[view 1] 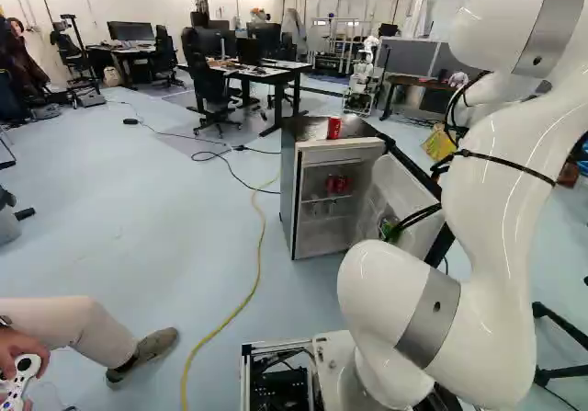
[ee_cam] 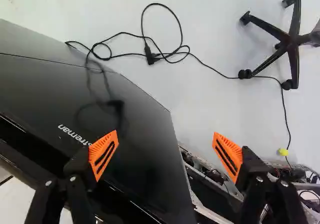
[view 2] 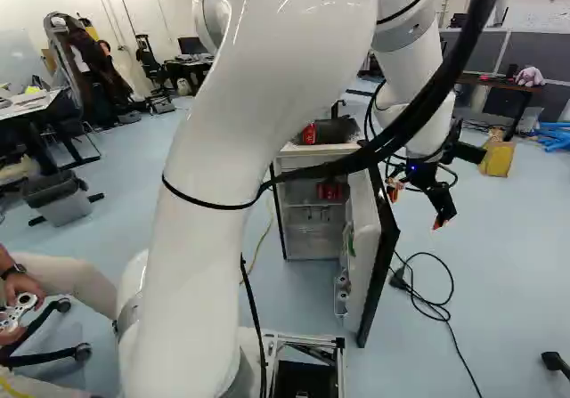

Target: Grab a drink from the fridge

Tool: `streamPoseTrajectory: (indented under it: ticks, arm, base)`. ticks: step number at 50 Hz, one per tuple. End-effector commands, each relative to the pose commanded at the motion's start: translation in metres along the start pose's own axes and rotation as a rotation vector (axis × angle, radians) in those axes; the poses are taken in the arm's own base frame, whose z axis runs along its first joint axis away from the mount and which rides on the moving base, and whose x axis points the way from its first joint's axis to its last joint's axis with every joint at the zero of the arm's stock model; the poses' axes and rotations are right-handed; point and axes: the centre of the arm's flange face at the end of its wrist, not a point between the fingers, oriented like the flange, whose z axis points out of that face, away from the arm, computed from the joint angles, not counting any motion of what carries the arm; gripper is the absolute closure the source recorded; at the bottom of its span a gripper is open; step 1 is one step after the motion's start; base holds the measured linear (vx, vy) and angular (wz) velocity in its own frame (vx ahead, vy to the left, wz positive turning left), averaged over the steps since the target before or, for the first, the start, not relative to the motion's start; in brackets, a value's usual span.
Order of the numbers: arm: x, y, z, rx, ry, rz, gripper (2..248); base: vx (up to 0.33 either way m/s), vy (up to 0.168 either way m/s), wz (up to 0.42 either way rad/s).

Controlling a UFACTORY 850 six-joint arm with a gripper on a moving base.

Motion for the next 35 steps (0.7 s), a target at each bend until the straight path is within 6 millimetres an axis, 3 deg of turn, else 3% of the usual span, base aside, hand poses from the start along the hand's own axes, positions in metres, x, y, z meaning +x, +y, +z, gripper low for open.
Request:
streamPoseTrajectory:
  ticks: [35]
  arm:
    - [-0.032, -0.018, -0.006, 0.066, -0.039, 0.074, 3]
  base:
    - [0.0, 0.0, 0.0]
